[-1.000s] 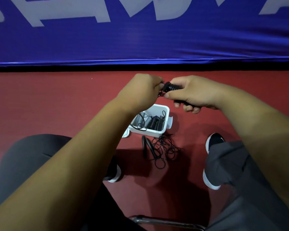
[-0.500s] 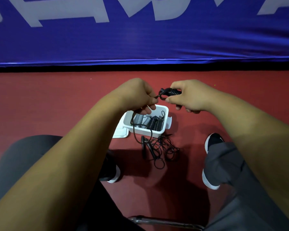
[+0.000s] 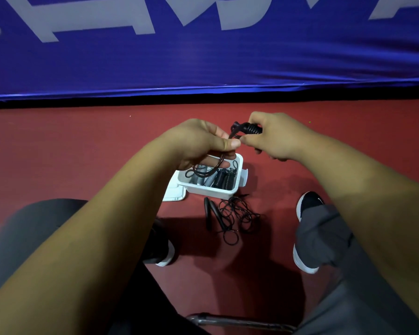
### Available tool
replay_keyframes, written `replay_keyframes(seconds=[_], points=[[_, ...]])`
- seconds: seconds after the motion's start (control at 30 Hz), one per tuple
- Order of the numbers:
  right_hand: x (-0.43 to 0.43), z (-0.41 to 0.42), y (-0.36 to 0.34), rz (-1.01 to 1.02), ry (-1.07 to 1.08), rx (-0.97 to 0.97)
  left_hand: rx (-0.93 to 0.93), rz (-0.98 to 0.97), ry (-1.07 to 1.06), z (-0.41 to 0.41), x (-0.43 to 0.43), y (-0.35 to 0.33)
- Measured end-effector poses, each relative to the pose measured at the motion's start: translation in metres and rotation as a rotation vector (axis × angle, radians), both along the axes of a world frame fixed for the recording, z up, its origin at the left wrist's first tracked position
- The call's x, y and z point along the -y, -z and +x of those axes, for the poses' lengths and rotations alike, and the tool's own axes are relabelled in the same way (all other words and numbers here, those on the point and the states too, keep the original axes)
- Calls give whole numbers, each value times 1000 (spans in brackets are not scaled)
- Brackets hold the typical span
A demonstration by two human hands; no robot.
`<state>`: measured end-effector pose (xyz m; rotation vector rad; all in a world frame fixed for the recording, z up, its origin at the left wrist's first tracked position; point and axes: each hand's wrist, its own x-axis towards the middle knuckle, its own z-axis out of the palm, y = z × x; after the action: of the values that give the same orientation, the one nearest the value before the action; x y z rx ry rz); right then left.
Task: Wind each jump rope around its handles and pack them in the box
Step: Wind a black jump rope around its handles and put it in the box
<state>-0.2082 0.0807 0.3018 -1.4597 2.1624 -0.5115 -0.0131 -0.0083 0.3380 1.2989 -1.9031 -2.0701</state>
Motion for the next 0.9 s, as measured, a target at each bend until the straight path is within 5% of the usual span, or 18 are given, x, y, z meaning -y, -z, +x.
replay_keyframes(seconds=[0.17, 0.47, 0.73, 0.9], points=[[-3, -4, 0, 29, -35, 31, 50, -176, -20, 3, 10, 3], [-5, -4, -4, -24, -76, -45, 51, -93, 82, 2, 4, 10], [-6, 0, 1, 61, -48, 64, 347, -498, 108, -3, 0, 22], [-3, 3, 0, 104, 41, 325, 21, -159, -77, -11, -5, 27]])
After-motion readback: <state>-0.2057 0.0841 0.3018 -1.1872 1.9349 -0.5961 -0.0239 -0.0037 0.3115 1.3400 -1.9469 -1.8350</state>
